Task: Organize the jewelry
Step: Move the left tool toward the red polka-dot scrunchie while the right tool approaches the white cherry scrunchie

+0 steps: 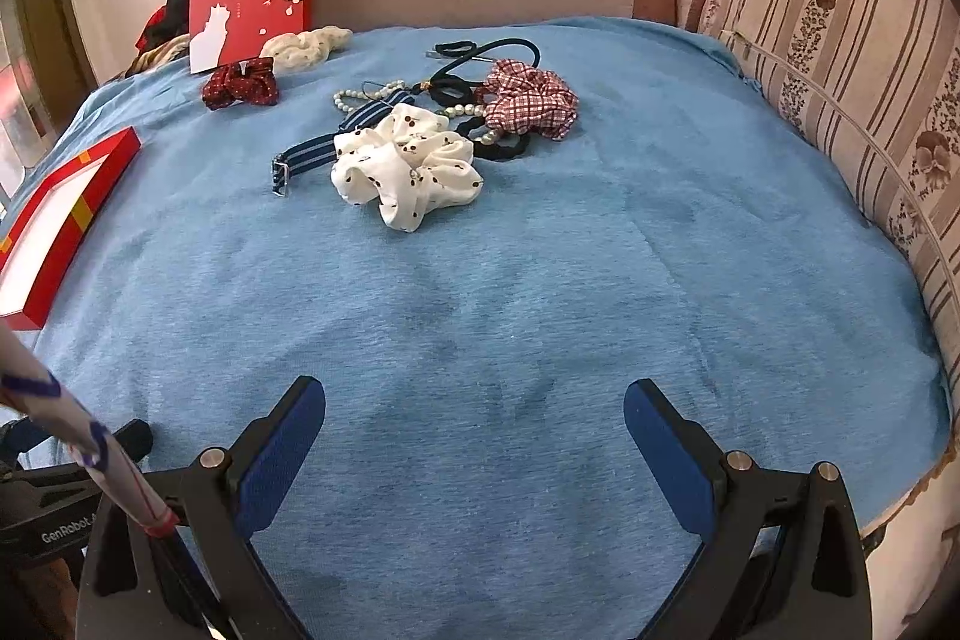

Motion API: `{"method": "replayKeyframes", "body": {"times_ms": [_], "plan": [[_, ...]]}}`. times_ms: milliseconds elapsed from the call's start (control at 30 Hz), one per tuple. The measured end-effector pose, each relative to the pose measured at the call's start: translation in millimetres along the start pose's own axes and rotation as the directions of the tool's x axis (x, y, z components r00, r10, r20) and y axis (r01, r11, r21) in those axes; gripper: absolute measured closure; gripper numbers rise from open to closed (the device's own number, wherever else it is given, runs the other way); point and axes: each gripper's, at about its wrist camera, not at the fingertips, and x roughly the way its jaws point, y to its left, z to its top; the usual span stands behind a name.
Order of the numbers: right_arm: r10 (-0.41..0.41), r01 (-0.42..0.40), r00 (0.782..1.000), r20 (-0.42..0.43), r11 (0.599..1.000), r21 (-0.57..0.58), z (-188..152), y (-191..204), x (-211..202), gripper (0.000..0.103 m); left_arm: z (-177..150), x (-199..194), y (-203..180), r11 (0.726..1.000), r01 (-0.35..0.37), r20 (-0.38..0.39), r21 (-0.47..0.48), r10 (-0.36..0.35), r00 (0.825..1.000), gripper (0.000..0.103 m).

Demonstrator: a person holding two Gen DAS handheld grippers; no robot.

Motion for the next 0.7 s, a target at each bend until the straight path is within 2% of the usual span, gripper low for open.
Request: {"method": "replayKeyframes", "body": {"times_ms": [67, 100, 167, 233, 333, 400, 533, 567, 600, 633, 700], "plan": [[0.0, 0.0, 1.0, 0.002, 1.0, -0.006, -0.2, 1.2, -1.8, 0.002, 2.2, -5.6, -1.2, 0.999, 0.009, -0.009, 0.036, -0.008, 1.0, 0.002], [-0.002, 0.002, 1.0, 0.006, 1.0, -0.01, -0.5, 1.8, -3.5, 0.002, 4.2, -9.7, -1.5, 0.999, 0.015, 0.0, 0.044, -0.015, 1.0, 0.008], [-0.003, 0.003, 1.0, 0.01, 1.0, -0.013, 0.0, 2.2, -6.1, 0.002, 14.6, -27.7, 4.3, 0.999, 0.014, 0.067, 0.041, -0.016, 0.998, 0.014], [-0.004, 0.004, 1.0, 0.018, 1.0, -0.017, 1.4, 2.0, -8.9, 0.002, 30.6, -48.5, 17.6, 1.0, 0.006, 0.16, 0.028, -0.011, 0.987, 0.014], [0.001, 0.0, 1.0, 0.03, 1.0, -0.017, 4.1, 0.5, -12.3, 0.002, 53.8, -60.0, 44.8, 0.998, -0.059, 0.234, 0.011, 0.055, 0.971, 0.014], [0.005, -0.004, 0.999, 0.033, 1.0, -0.016, 4.5, 0.5, -13.3, 0.002, 70.7, -49.4, 67.8, 0.991, -0.131, 0.208, -0.015, 0.131, 0.969, 0.014], [0.008, -0.008, 1.0, 0.028, 1.0, -0.021, 2.7, 2.8, -12.5, 0.002, 88.6, -16.3, 103.2, 0.973, -0.228, 0.146, -0.028, 0.229, 0.962, 0.018], [0.009, -0.008, 1.0, 0.026, 1.0, -0.022, 2.5, 3.3, -12.3, 0.003, 91.8, -5.5, 110.6, 0.971, -0.239, 0.115, -0.029, 0.241, 0.964, 0.03], [0.008, -0.007, 1.0, 0.024, 1.0, -0.024, 2.2, 3.7, -12.0, 0.003, 94.3, 4.5, 115.5, 0.972, -0.234, 0.079, -0.029, 0.235, 0.969, 0.048], [0.006, -0.006, 1.0, 0.024, 1.0, -0.026, 2.3, 3.7, -12.0, 0.003, 95.2, 10.5, 117.6, 0.975, -0.22, 0.051, -0.033, 0.221, 0.974, 0.057], [0.0, 0.0, 1.0, 0.025, 1.0, -0.029, 3.2, 3.3, -12.2, 0.003, 96.3, 21.1, 125.2, 0.982, -0.177, -0.009, -0.059, 0.177, 0.984, 0.082]]}}
